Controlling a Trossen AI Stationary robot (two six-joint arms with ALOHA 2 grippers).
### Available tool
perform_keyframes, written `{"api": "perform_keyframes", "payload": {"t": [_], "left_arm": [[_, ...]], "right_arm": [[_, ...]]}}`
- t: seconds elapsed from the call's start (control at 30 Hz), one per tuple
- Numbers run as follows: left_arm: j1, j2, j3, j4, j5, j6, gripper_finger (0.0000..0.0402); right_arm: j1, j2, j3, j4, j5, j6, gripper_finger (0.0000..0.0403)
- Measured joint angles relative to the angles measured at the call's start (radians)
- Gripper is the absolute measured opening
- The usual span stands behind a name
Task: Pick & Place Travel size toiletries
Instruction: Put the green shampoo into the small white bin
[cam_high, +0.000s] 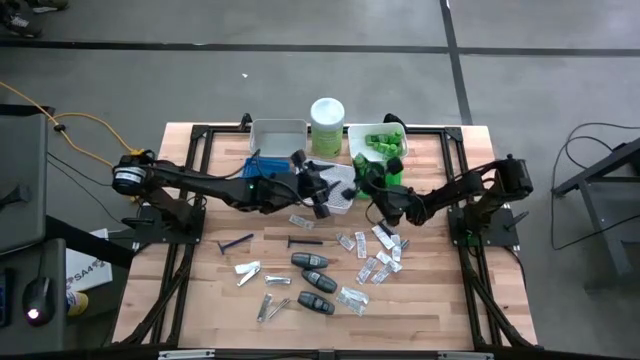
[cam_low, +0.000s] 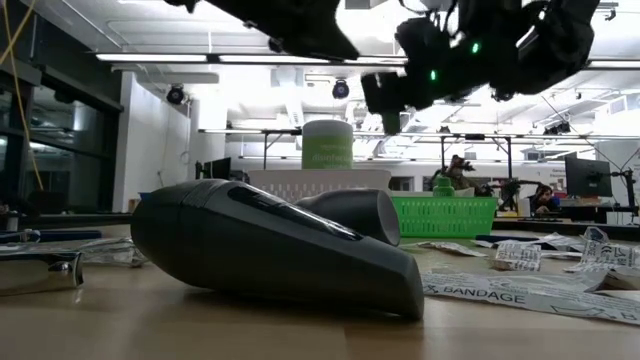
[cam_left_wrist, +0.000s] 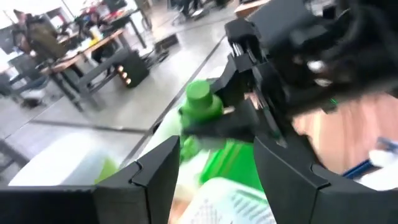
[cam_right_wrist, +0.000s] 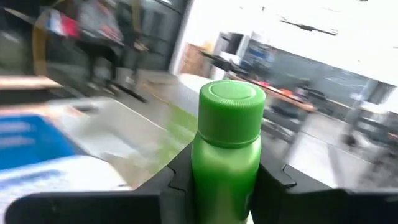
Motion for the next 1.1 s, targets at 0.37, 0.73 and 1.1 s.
{"api": "perform_keyframes", "payload": {"t": [0.37, 0.73, 1.1], "left_arm": [[0.000, -0.049, 0.000, -0.218, -0.011, -0.095, 0.0194], [0.000, -0.059, -0.099, -0.162, -0.015, -0.153, 0.0154], [0.000, -0.058, -0.135, -0.117, -0.003, -0.177, 0.0142]], "right_arm": [[-0.278, -0.004, -0.109, -0.102, -0.218, 0.293, 0.0088], [-0.484, -0.003, -0.109, -0.248, -0.496, 0.453, 0.0089], [-0.491, -0.003, -0.108, -0.303, -0.488, 0.455, 0.0141]]}}
